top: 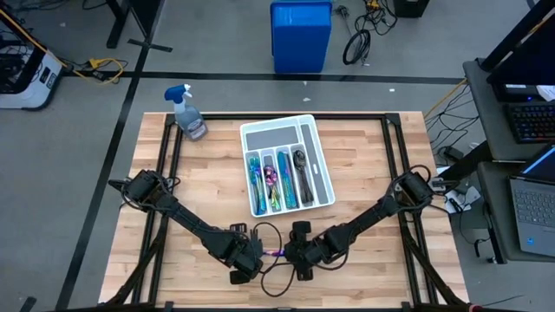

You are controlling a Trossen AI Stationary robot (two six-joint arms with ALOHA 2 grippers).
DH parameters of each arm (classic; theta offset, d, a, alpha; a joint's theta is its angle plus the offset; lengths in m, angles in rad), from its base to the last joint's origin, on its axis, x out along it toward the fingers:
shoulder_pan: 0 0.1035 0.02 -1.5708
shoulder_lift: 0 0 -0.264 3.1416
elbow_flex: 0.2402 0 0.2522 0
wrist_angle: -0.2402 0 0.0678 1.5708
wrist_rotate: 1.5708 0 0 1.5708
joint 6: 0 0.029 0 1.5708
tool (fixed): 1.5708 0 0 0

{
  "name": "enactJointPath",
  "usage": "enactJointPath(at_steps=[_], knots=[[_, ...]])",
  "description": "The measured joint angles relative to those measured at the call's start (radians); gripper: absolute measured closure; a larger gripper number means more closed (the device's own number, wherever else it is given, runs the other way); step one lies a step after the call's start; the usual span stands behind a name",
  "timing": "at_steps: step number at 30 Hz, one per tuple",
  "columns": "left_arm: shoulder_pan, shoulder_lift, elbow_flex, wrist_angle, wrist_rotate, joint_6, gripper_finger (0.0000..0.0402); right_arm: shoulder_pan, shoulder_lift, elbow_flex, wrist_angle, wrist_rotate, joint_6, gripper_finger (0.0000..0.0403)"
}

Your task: Sort silverware

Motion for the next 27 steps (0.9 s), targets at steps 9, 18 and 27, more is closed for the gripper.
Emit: enactJointPath(at_steps=[9, 18, 27], knots=[[0.000, 0.000, 0.001, -0.014, -0.018, 0.000, 0.0355, 0.000, 0.003, 0.000, 0.027, -0.002, -0.002, 0.0216], [0.000, 0.000, 0.004, -0.021, -0.029, 0.000, 0.0355, -0.005, 0.004, 0.000, 0.027, -0.004, -0.005, 0.0248], [-0.002, -0.001, 0.091, -0.086, -0.072, 0.009, 0.0355, -0.012, 0.005, -0.002, 0.041, 0.000, 0.000, 0.0252]])
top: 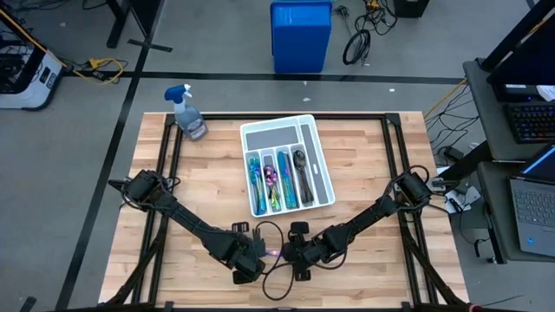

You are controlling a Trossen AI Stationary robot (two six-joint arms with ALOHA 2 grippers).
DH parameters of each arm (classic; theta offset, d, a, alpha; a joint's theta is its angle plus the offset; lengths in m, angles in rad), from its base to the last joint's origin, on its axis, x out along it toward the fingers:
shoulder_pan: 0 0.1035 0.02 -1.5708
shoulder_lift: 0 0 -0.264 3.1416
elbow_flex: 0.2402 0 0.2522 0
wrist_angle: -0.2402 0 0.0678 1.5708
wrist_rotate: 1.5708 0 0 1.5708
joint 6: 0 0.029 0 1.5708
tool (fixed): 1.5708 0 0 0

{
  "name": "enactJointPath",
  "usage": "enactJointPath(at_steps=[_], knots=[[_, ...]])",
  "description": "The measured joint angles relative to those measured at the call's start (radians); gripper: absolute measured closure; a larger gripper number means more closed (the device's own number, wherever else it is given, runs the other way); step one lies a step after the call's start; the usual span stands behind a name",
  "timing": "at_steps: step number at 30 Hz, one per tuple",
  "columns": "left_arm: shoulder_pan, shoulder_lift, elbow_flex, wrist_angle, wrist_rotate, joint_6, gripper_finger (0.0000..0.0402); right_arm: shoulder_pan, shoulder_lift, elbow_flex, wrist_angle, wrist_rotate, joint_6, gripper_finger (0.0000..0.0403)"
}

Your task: Sort silverware

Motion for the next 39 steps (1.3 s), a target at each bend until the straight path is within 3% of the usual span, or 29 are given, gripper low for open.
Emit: enactJointPath(at_steps=[16, 24, 32, 39], knots=[[0.000, 0.000, 0.021, -0.008, 0.014, 0.027, 0.0339, -0.002, 0.001, 0.000, 0.004, 0.007, -0.045, 0.0396], [-0.008, 0.000, -0.020, 0.083, 0.005, 0.026, 0.0298, -0.002, 0.001, 0.000, 0.000, -0.010, -0.052, 0.0402], [-0.008, 0.000, -0.063, 0.089, -0.075, 0.026, 0.0274, -0.002, -0.002, 0.000, 0.000, -0.024, -0.059, 0.0403], [0.001, -0.003, -0.114, 0.163, -0.026, 0.041, 0.0273, 0.000, -0.020, 0.000, -0.008, -0.053, -0.067, 0.0403]])
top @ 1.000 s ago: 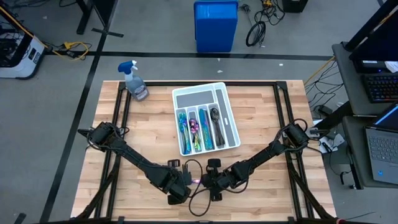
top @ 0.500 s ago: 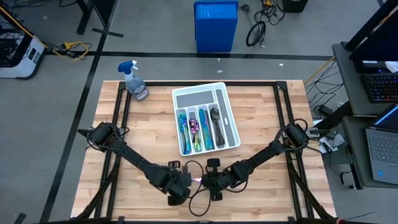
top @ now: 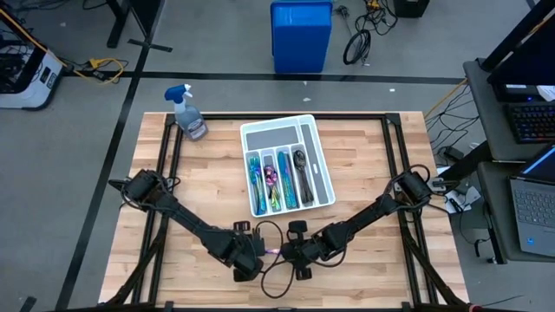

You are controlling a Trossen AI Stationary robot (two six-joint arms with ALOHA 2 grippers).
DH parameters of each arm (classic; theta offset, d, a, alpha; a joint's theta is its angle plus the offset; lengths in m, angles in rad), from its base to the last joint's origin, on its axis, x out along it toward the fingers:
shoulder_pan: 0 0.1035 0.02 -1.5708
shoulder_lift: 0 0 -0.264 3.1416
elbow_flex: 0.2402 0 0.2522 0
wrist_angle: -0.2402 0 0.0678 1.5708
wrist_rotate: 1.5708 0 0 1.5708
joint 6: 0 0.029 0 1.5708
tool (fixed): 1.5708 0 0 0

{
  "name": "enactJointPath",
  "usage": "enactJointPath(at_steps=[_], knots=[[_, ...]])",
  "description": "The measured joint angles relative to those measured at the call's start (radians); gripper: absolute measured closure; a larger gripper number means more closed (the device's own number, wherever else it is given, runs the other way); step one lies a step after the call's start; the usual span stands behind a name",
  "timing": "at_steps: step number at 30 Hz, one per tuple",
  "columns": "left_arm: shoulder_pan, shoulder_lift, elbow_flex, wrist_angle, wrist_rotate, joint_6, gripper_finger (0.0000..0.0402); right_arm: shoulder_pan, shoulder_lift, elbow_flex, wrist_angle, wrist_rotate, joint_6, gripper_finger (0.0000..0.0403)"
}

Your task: Sort silverware

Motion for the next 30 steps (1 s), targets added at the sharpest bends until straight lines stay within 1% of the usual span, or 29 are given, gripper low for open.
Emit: enactJointPath(at_steps=[3, 8, 12, 20, 26, 30], knots=[[-0.001, 0.000, -0.010, 0.036, 0.010, 0.002, 0.0273, 0.002, -0.004, 0.000, -0.003, -0.003, 0.000, 0.0403], [-0.001, 0.000, -0.011, 0.046, 0.019, 0.002, 0.0275, 0.002, -0.004, 0.000, -0.001, -0.003, 0.000, 0.0402], [-0.001, 0.000, -0.011, 0.046, 0.026, 0.002, 0.0290, 0.002, -0.005, 0.000, 0.002, -0.003, 0.000, 0.0392], [-0.001, 0.001, -0.011, 0.043, 0.028, 0.003, 0.0342, 0.009, -0.006, 0.000, 0.007, 0.000, -0.008, 0.0354], [-0.001, 0.001, -0.011, 0.043, 0.028, 0.006, 0.0382, 0.013, -0.006, 0.000, 0.006, 0.005, -0.008, 0.0314], [-0.001, 0.001, -0.011, 0.042, 0.028, 0.009, 0.0399, 0.013, -0.007, 0.000, 0.005, 0.012, -0.008, 0.0285]])
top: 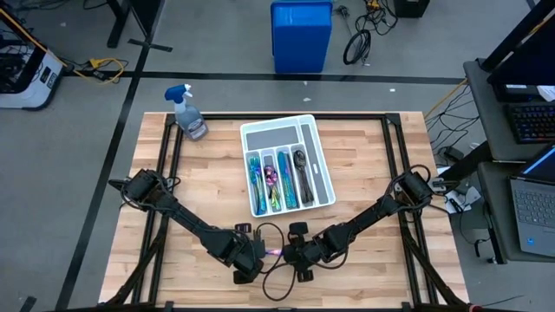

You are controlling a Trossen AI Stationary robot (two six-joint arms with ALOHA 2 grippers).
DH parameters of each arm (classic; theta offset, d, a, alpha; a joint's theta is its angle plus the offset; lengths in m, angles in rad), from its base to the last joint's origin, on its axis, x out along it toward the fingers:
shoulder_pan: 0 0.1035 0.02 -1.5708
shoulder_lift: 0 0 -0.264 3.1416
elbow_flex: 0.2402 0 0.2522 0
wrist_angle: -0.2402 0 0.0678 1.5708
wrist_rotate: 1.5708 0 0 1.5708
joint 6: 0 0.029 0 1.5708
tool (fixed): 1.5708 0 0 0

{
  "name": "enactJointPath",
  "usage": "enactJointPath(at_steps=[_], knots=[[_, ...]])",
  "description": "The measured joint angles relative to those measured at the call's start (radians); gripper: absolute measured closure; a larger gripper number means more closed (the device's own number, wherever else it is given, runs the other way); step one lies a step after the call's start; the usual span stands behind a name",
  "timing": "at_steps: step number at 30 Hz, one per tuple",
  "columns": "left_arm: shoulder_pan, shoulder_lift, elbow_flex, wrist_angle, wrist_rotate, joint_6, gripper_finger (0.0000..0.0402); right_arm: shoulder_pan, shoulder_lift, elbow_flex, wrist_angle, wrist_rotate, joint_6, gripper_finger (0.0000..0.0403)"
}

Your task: Sort silverware

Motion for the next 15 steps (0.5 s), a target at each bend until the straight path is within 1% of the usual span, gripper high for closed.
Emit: enactJointPath(at_steps=[7, 15], knots=[[-0.001, 0.000, 0.000, 0.002, 0.023, 0.000, 0.0401, 0.000, 0.000, 0.002, -0.022, 0.043, 0.010, 0.0254], [-0.001, 0.001, 0.000, 0.002, 0.024, 0.006, 0.0401, -0.005, -0.002, 0.003, -0.058, 0.044, 0.041, 0.0245]])
